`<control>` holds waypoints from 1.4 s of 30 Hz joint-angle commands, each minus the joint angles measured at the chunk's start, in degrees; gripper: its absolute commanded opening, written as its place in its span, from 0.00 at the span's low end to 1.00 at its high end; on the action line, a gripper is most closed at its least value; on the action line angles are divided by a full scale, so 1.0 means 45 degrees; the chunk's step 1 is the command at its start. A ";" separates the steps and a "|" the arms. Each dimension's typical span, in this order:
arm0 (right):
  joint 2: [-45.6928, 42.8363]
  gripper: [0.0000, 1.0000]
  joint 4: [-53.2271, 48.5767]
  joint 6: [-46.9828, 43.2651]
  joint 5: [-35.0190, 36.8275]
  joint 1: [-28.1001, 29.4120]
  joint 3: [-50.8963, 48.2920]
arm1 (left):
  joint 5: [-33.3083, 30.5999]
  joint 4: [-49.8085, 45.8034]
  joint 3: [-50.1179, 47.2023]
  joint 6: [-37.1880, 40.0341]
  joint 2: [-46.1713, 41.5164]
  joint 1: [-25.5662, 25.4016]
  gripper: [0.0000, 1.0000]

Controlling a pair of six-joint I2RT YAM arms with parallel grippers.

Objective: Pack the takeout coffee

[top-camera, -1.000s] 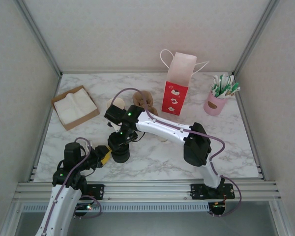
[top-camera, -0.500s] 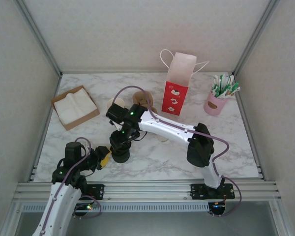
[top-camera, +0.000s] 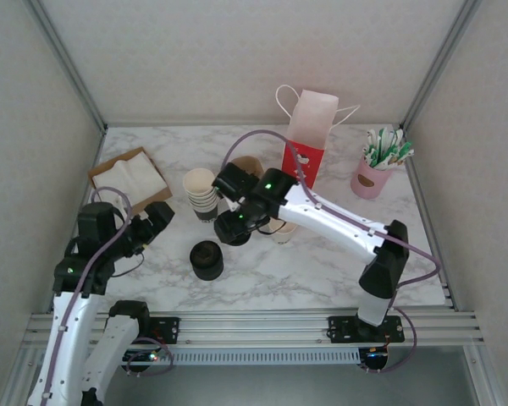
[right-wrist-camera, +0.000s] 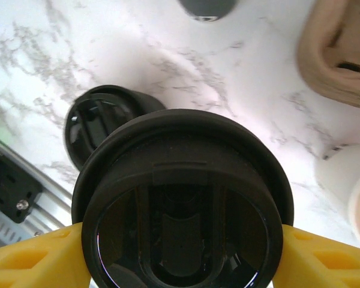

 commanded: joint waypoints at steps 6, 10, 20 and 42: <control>-0.1905 0.72 -0.0683 -0.0419 0.0912 -0.1816 -0.1679 | -0.2043 0.1868 0.0506 0.0222 0.1001 -0.2406 1.00; -0.2322 0.71 -0.0789 -0.0563 0.1160 -0.2682 -0.2377 | -0.4004 0.3145 0.0718 -0.0125 0.1826 -0.5182 1.00; -0.2129 0.72 -0.0283 -0.0824 0.1332 -0.4045 -0.3442 | -0.7858 0.5818 0.0712 0.0962 0.4731 -0.9647 1.00; 0.0064 0.71 0.0216 -0.1282 0.0582 -0.4117 -0.2602 | -0.7717 0.6844 0.0236 0.1936 0.4802 -0.9630 1.00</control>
